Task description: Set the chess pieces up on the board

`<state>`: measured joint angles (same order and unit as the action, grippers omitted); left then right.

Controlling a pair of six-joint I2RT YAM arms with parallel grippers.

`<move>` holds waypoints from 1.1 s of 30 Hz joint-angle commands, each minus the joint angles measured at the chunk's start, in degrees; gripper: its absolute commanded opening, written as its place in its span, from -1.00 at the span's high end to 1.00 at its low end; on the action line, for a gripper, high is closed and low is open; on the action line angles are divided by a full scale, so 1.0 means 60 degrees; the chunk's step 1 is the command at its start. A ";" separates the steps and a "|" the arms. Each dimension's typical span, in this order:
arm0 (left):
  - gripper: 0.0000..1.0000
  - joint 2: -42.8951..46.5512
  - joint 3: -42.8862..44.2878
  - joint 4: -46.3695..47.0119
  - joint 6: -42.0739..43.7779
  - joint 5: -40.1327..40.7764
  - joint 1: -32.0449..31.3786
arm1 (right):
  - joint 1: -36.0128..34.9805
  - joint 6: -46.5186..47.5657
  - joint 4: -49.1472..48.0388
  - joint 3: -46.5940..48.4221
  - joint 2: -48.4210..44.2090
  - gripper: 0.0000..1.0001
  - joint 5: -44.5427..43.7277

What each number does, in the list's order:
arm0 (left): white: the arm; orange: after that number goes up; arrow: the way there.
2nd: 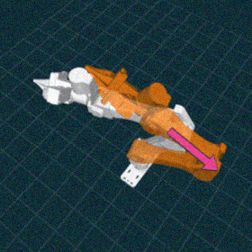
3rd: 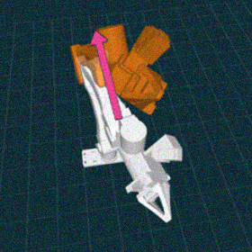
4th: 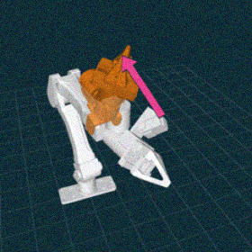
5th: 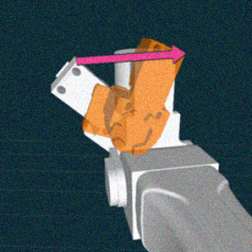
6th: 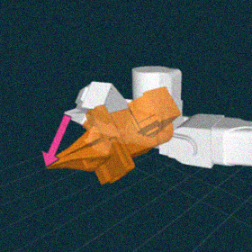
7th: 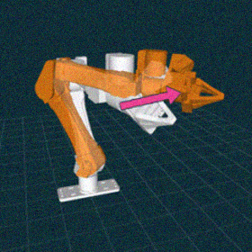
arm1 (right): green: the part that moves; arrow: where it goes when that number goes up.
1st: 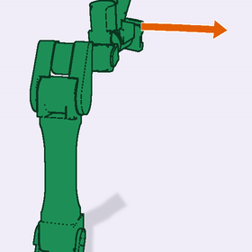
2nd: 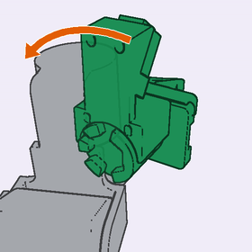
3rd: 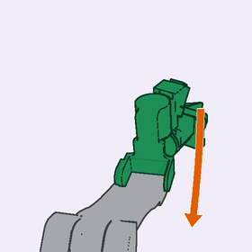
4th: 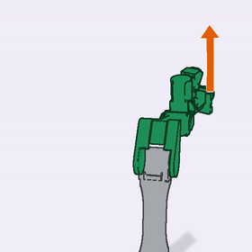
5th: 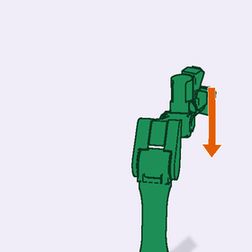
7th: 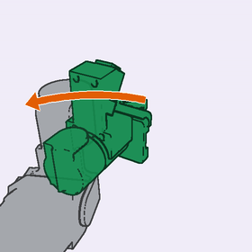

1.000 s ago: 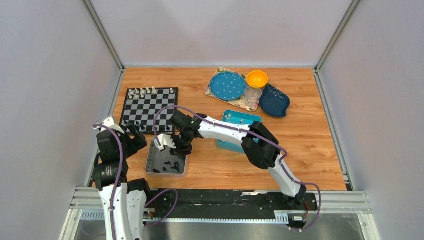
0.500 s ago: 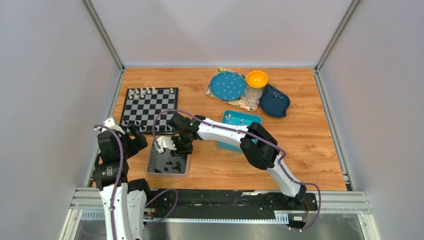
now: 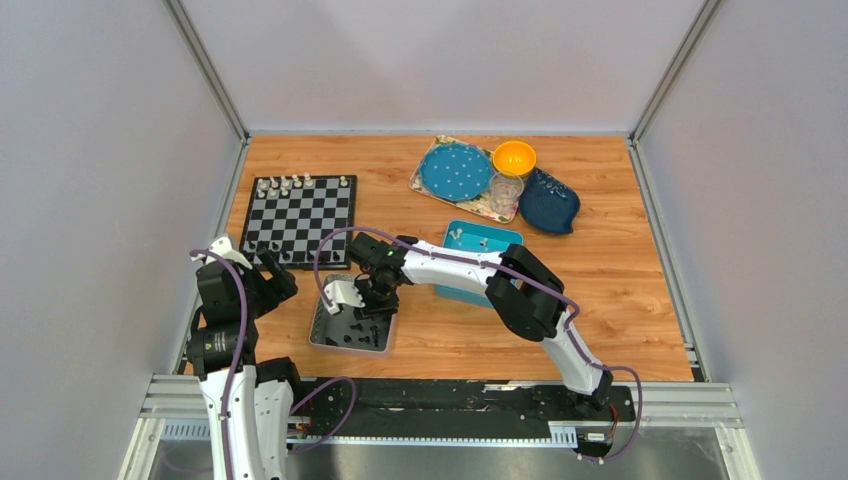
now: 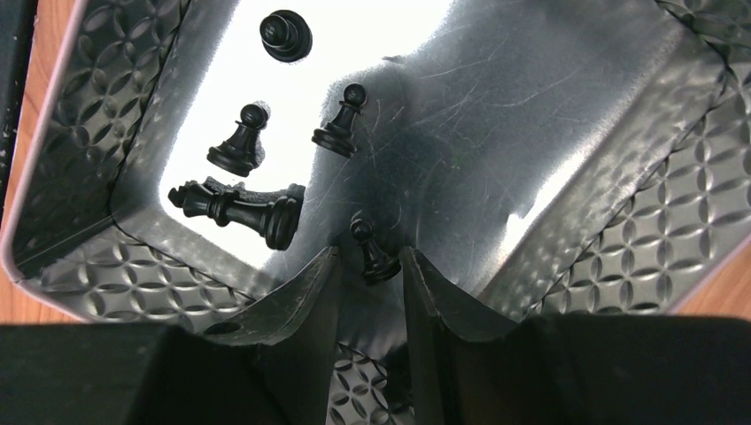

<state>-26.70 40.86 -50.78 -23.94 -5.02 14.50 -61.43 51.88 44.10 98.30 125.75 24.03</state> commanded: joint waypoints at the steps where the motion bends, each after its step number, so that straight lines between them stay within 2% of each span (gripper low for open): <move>1: -0.79 0.0099 -0.0057 0.0217 -0.0111 -0.0218 0.0073 | 0.0057 0.0230 0.0180 -0.0167 -0.0656 0.30 0.0022; 8: -0.79 0.0099 -0.0145 0.0232 -0.0140 -0.0453 0.0073 | 0.0043 0.0187 0.0297 -0.0036 -0.0510 0.41 0.0052; 13: -0.79 0.0143 -0.0495 0.0363 -0.0272 -0.1155 0.0088 | 0.0043 0.0231 0.0370 -0.0080 -0.0495 0.52 0.0067; 21: -0.76 0.0128 -0.0907 0.0685 -0.0711 -0.1902 0.0073 | 0.0043 0.0011 0.0282 -0.0080 -0.0334 0.44 0.0096; 30: -0.76 0.0158 -0.1258 0.1125 -0.1517 -0.2284 0.0073 | 0.0043 -0.0004 0.0224 -0.0051 -0.0217 0.48 0.0038; 33: -0.75 0.0187 -0.1360 0.1227 -0.1795 -0.2473 0.0073 | 0.0043 -0.0033 0.0253 -0.0065 -0.0260 0.67 0.0111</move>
<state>-26.24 33.36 -46.63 -31.38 -17.39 14.50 -61.32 52.27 45.50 97.69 125.05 24.08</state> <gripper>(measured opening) 0.880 0.227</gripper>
